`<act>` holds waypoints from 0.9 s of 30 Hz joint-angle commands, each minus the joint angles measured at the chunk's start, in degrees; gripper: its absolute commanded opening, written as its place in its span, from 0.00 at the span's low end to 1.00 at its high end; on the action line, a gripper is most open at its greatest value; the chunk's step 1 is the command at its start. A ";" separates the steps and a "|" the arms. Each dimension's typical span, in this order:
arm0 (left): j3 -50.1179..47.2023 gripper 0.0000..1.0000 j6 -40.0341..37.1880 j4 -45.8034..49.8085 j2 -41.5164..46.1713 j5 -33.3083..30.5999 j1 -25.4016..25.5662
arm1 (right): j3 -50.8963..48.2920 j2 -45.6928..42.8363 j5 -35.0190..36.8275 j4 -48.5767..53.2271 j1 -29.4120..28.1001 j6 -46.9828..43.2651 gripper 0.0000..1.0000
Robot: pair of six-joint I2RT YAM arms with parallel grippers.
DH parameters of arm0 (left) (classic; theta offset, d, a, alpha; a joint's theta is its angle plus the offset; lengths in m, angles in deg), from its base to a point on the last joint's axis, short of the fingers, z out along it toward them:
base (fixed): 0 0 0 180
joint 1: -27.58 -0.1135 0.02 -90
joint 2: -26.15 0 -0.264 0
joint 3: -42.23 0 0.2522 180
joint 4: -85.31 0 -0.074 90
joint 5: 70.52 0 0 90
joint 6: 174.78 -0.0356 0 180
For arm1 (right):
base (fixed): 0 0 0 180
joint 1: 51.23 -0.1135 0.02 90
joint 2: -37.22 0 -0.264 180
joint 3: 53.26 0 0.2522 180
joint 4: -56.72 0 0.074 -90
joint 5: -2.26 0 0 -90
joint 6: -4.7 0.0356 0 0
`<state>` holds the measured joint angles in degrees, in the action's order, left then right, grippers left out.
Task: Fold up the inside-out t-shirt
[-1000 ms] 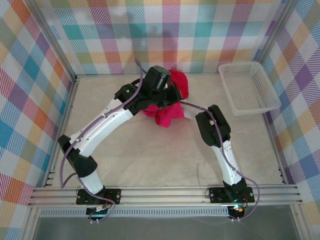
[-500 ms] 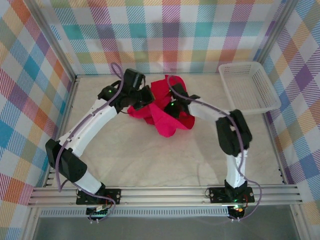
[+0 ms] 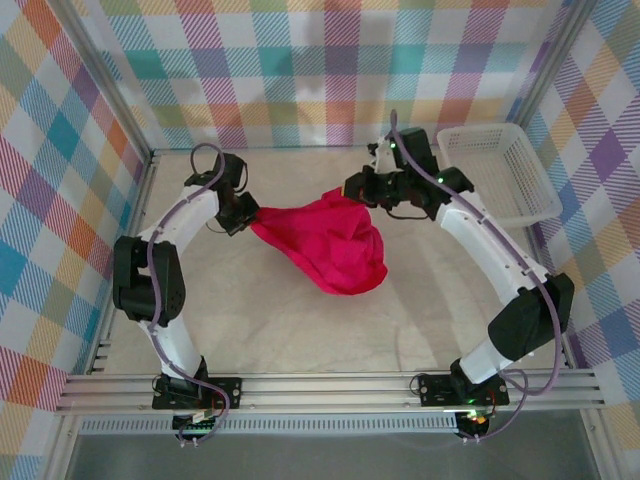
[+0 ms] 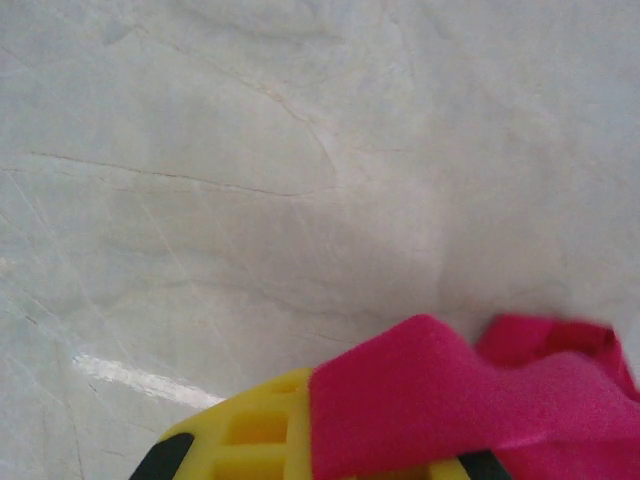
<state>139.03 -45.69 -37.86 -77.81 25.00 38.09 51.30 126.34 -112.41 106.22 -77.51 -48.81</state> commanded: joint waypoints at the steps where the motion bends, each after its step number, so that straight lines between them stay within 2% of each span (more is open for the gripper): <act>1: -3.54 0.00 -1.86 1.07 -1.83 -1.20 -2.81 | 1.78 -4.03 -3.29 3.77 2.10 -2.55 0.00; 6: -12.11 0.00 -0.04 -3.97 0.34 -0.54 -6.37 | -6.13 -13.75 -1.00 -5.76 7.80 -1.99 0.00; 9: -12.36 0.00 0.18 -4.95 1.06 0.36 -8.62 | -7.16 -14.98 -2.16 -9.36 11.33 -1.87 0.00; 14: -5.34 0.00 1.41 -4.16 2.03 6.25 -9.19 | 1.96 -6.86 -6.34 -7.64 12.26 -3.17 0.00; 17: -0.13 0.00 1.95 -2.73 2.77 8.56 -9.27 | 10.71 -1.91 -3.20 -4.46 12.22 -5.91 0.00; 19: 1.36 0.00 1.63 -1.92 4.51 7.81 -9.21 | 13.71 -1.25 -1.25 -4.15 12.23 -8.00 0.00; 22: -4.17 0.00 1.80 -4.11 9.99 2.49 -9.21 | 5.79 -5.36 -0.79 -10.13 12.23 -8.49 0.00; 24: -12.20 0.00 2.81 -7.97 13.49 0.32 -9.27 | -5.97 -9.19 -2.13 -15.26 12.20 -7.07 0.00; 27: -23.14 0.00 5.10 -13.95 14.31 3.35 -9.29 | -25.86 -12.57 -4.64 -24.31 12.13 -2.08 0.00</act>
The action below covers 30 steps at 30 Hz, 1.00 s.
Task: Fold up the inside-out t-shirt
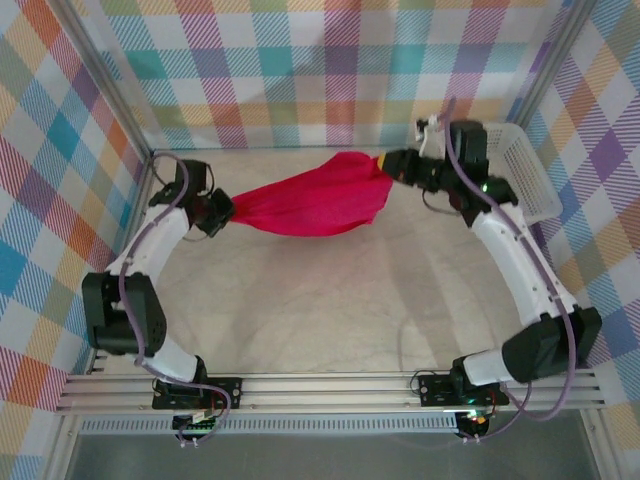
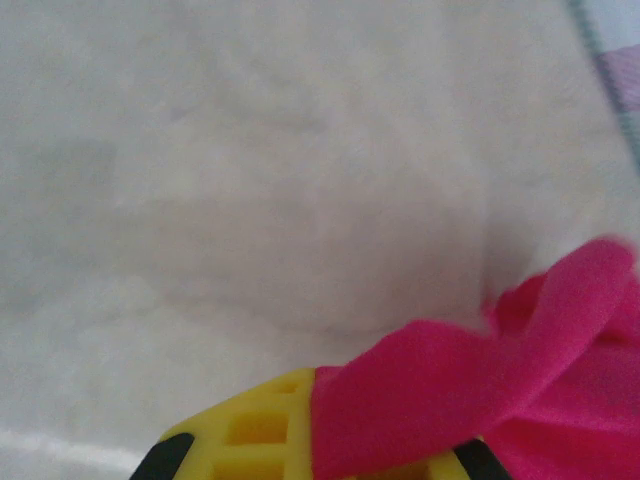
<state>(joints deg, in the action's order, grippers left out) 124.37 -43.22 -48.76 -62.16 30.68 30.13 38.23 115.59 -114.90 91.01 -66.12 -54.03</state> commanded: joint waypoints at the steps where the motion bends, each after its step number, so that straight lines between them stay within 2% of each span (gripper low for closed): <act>1: -10.81 0.00 3.26 -4.29 -1.95 -1.01 -1.27 | -18.15 -1.98 -2.98 -12.30 0.53 4.77 0.00; 3: -14.65 0.00 3.60 -5.88 -3.49 0.47 -0.80 | -26.79 -1.09 -5.43 -16.80 0.12 6.62 0.00; 7: -16.19 0.00 2.82 -2.49 -1.29 -6.08 1.32 | -32.17 0.80 -6.90 -16.96 -0.46 4.24 0.00; 9: -16.09 0.04 2.90 -1.28 1.96 -8.89 3.04 | -32.73 0.87 -7.67 -15.91 -0.50 2.67 0.05; 10: -15.51 0.08 2.93 -0.39 3.45 -10.37 4.03 | -32.60 0.67 -7.89 -15.14 -0.57 2.01 0.11; 13: -11.81 0.26 3.00 5.04 7.70 -17.11 8.09 | -32.38 -1.32 -7.16 -12.39 -0.45 0.67 0.37; 15: -8.05 0.42 2.69 8.77 9.80 -22.87 12.29 | -32.26 -3.20 -5.85 -10.57 -0.55 0.14 0.57; 17: -4.61 0.52 2.49 10.56 10.50 -26.00 16.54 | -32.21 -4.49 -4.02 -9.05 -0.48 -0.01 0.65; 19: -1.81 0.57 1.57 9.49 9.53 -24.83 20.98 | -32.33 -5.22 -0.34 -7.24 -0.48 0.94 0.67; 24: 7.09 0.62 1.67 5.23 -1.49 -14.80 31.01 | -32.21 -4.89 8.78 -1.77 0.61 4.97 0.64; 30: 22.03 0.71 0.16 6.73 -17.94 -10.68 39.84 | -32.23 -4.89 7.97 -0.74 1.54 5.25 0.63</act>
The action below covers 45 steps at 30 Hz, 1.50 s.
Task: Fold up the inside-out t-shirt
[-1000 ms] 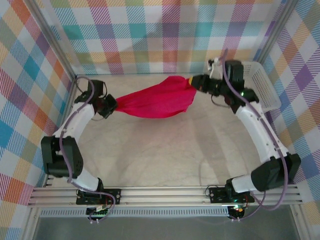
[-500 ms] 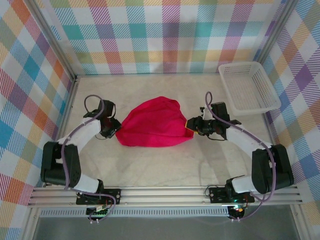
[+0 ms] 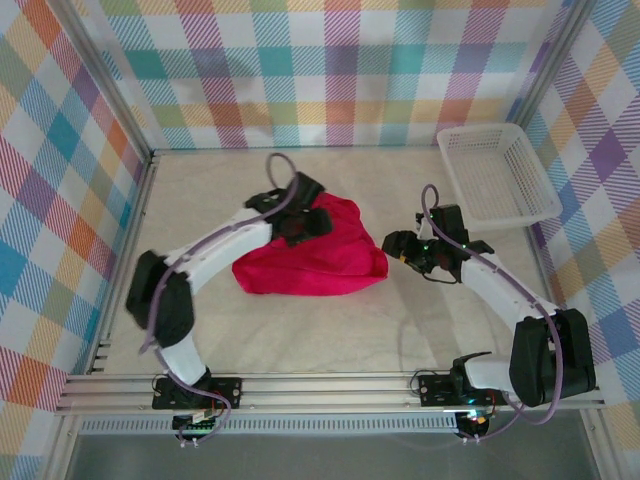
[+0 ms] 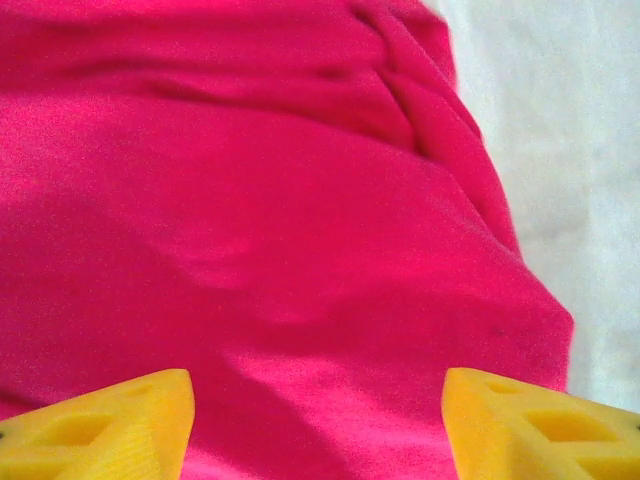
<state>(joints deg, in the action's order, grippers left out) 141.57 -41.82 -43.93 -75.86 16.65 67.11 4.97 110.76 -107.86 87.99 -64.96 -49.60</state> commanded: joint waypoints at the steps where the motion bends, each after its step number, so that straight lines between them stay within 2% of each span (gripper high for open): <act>1: 6.84 0.73 -1.38 2.34 -6.14 3.72 3.66 | 0.98 -0.05 0.55 2.34 0.40 0.80 0.63; 5: 12.47 0.77 -1.19 3.27 -12.57 5.14 6.12 | 0.28 0.22 -1.83 1.45 0.38 1.10 0.64; 8: 13.81 0.71 -0.33 4.49 -15.42 4.74 6.48 | -0.87 0.78 -4.09 -0.82 0.39 2.59 0.65; 9: 13.95 0.64 -0.16 5.19 -15.79 4.00 6.49 | -1.35 1.26 -4.69 -1.92 0.38 3.16 0.65; 12: 14.00 0.35 0.44 7.15 -15.31 1.22 6.43 | -1.83 4.07 -6.94 -5.47 0.41 5.39 0.63; 14: 14.13 0.20 0.42 7.82 -14.26 -0.07 6.39 | -1.78 6.81 -9.39 -9.02 0.23 7.63 0.61; 16: 14.97 0.09 0.29 8.71 -13.46 -0.82 6.33 | -1.40 9.79 -11.33 -13.05 -0.32 9.80 0.57; 17: 15.60 0.01 0.12 9.37 -13.13 -1.03 6.22 | -1.00 11.39 -11.58 -14.36 -0.78 10.61 0.51; 19: 17.07 0.00 -0.15 10.45 -12.74 -0.89 5.98 | -0.02 14.00 -11.90 -16.19 -1.27 11.69 0.36; 21: 18.82 0.00 -1.04 11.35 -11.94 0.35 5.33 | 0.78 15.76 -11.47 -16.60 -1.23 12.33 0.12; 22: 19.98 0.00 -1.75 12.23 -11.53 0.54 4.86 | 1.48 16.01 -10.24 -15.10 -1.15 11.81 0.03; 23: 21.69 0.00 -2.66 13.96 -10.91 0.71 3.96 | 2.47 15.98 -7.87 -12.24 -0.96 10.55 0.00; 26: 24.40 0.00 -4.82 17.91 -6.98 0.08 0.00 | 4.52 14.00 -0.10 -4.04 1.11 7.29 0.00; 28: 22.72 0.00 -5.76 18.24 -2.28 -1.10 -3.23 | 4.37 11.81 3.99 -1.24 3.30 6.25 0.00; 32: 9.75 0.00 -5.21 13.73 10.24 -2.90 -10.60 | 2.90 6.91 10.52 2.39 5.30 4.24 0.00; 35: -4.43 0.00 -3.72 7.80 18.65 -4.07 -15.42 | 0.73 5.48 11.11 2.43 5.30 3.78 0.00; 38: -15.44 0.00 -3.04 4.54 22.82 -4.23 -17.20 | -2.17 6.10 10.66 1.56 5.30 3.38 0.00; 41: -22.23 0.00 -2.71 3.21 22.86 -3.79 -17.29 | -3.96 7.20 10.24 1.33 5.30 2.89 0.00; 44: -27.10 0.00 -2.24 0.15 22.07 -0.66 -17.05 | -4.00 6.62 8.46 1.54 5.22 2.28 0.00; 45: -28.14 0.00 -2.03 -0.90 21.91 0.41 -16.88 | -3.15 5.81 7.66 2.49 5.14 1.80 0.08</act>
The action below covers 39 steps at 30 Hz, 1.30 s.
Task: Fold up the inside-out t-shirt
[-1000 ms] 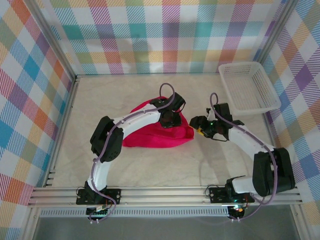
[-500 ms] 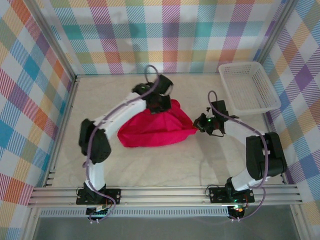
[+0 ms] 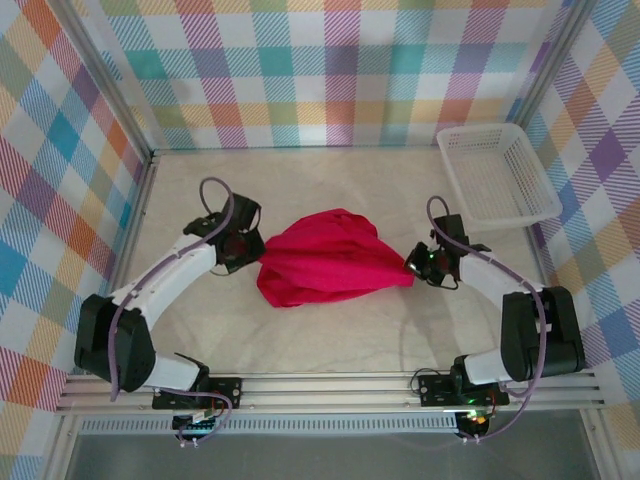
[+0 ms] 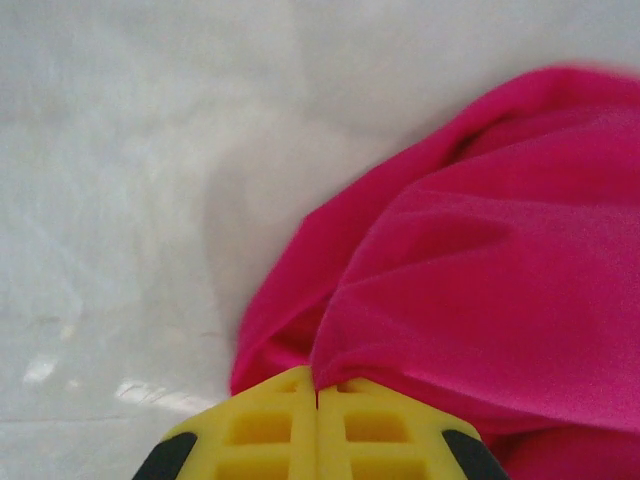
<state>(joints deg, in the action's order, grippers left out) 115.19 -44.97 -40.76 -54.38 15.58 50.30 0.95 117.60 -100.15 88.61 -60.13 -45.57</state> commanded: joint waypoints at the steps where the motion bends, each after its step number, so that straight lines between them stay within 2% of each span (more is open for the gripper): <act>1: -2.27 0.00 1.12 -4.61 0.31 1.96 0.17 | 1.77 -2.06 -0.56 3.05 -0.02 -2.74 0.19; 2: -2.30 0.00 0.98 -4.68 0.42 1.67 0.66 | 3.18 -3.45 -0.49 4.93 -0.64 -3.30 0.33; 3: -1.90 0.00 0.80 -3.79 0.68 -0.08 1.36 | 4.81 -5.04 0.55 6.76 -1.61 -3.81 0.42; 4: -1.08 0.06 0.67 -2.42 1.00 -3.26 2.01 | 6.06 -6.25 1.43 8.27 -2.61 -4.31 0.47; 6: 1.67 0.37 -0.59 0.78 1.75 -10.23 3.59 | 9.15 -8.05 3.83 11.49 -4.74 -5.20 0.52; 7: 2.95 0.47 -1.41 1.43 1.99 -12.41 4.17 | 10.25 -8.51 4.49 12.01 -5.69 -5.65 0.53; 9: 5.16 0.60 -4.88 0.28 2.33 -13.51 5.45 | 12.02 -8.38 5.07 12.03 -7.89 -6.25 0.52; 14: 8.86 0.71 -12.67 -7.61 -2.24 -3.93 9.35 | 14.66 -2.10 1.30 9.38 -13.42 -6.23 0.54; 18: 12.08 0.72 -14.71 -10.82 -8.85 -0.24 14.04 | 15.06 1.49 1.20 7.48 -17.45 -4.14 0.54; 22: 14.86 0.71 -14.86 -12.58 -16.10 2.99 16.61 | 15.17 3.91 0.41 5.75 -18.75 -2.87 0.54; 29: 18.80 0.71 -14.49 -11.41 -26.13 1.88 17.71 | 15.90 9.29 -0.98 4.21 -21.18 -1.63 0.55; 31: 18.98 0.66 -14.17 -11.51 -27.40 1.76 17.71 | 15.81 10.84 -0.48 3.57 -21.67 -1.24 0.55; 32: 19.19 0.57 -14.15 -11.15 -27.80 1.33 17.71 | 15.74 11.69 -0.35 3.01 -21.68 -1.01 0.55; 33: 19.81 0.44 -13.98 -10.31 -28.24 0.42 17.71 | 15.72 12.47 -0.03 2.57 -21.68 -0.80 0.52; 34: 20.60 0.32 -13.89 -9.23 -28.49 -0.50 17.71 | 15.75 13.05 0.39 2.32 -21.68 -0.63 0.46; 36: 22.89 0.09 -13.97 -6.43 -28.46 -2.53 17.71 | 16.27 13.64 1.57 2.53 -21.67 -0.83 0.27; 37: 24.22 0.01 -13.91 -4.63 -28.30 -4.02 17.71 | 16.76 13.53 2.26 3.19 -21.68 -1.09 0.19; 39: 28.37 0.00 -14.37 0.09 -27.69 -7.40 17.54 | 18.47 12.45 4.40 5.75 -21.68 -2.44 0.02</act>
<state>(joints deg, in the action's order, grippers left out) 138.29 -58.85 -47.01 -83.01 13.57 67.59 16.07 131.06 -98.62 92.80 -81.62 -47.10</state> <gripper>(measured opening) 0.045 0.073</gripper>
